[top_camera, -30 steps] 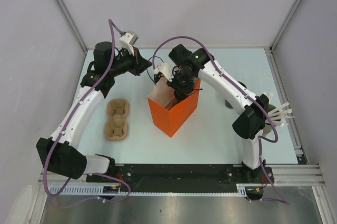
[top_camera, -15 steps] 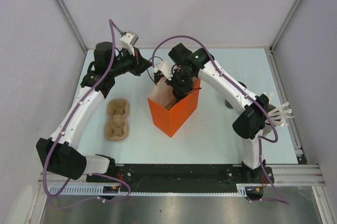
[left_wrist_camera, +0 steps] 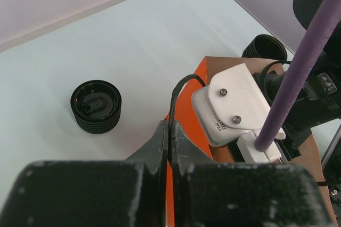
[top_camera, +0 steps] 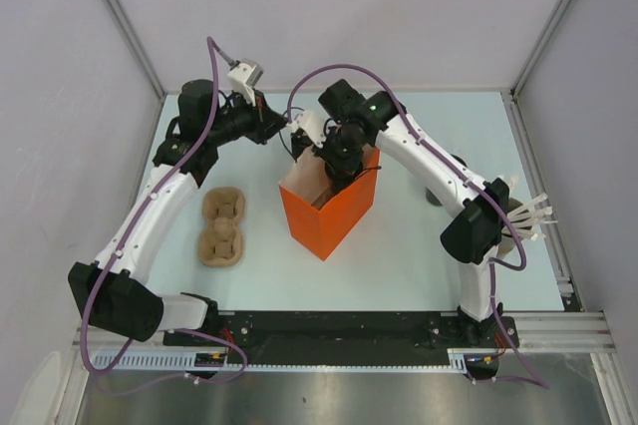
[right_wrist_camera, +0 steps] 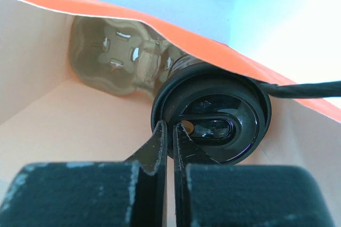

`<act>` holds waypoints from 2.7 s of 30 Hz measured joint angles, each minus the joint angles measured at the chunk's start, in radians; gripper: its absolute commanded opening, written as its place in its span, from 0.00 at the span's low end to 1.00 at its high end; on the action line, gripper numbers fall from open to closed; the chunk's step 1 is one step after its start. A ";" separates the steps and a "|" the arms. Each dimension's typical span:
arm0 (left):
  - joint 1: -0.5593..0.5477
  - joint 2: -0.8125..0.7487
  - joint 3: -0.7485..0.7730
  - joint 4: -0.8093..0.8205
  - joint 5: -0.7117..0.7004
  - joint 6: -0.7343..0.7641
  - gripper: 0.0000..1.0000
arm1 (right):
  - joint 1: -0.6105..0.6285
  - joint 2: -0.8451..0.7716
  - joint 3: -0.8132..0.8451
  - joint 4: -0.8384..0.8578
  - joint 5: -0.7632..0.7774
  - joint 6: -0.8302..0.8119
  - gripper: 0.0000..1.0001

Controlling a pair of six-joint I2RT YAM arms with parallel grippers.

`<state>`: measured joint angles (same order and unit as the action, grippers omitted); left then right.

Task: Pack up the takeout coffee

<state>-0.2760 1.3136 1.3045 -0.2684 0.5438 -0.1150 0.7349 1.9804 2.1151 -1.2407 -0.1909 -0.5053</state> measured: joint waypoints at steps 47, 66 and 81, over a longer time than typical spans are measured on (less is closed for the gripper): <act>-0.003 -0.001 0.000 0.001 -0.003 0.000 0.01 | -0.026 -0.034 -0.096 0.076 -0.023 0.000 0.00; -0.003 -0.001 0.000 0.002 -0.045 -0.018 0.01 | -0.026 -0.034 -0.126 0.087 -0.029 -0.001 0.00; -0.004 0.000 0.000 0.002 -0.068 -0.027 0.01 | -0.026 -0.034 -0.138 0.087 -0.041 -0.004 0.00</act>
<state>-0.2798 1.3136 1.3045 -0.2668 0.4763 -0.1425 0.7094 1.9461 1.9766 -1.1534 -0.2317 -0.5091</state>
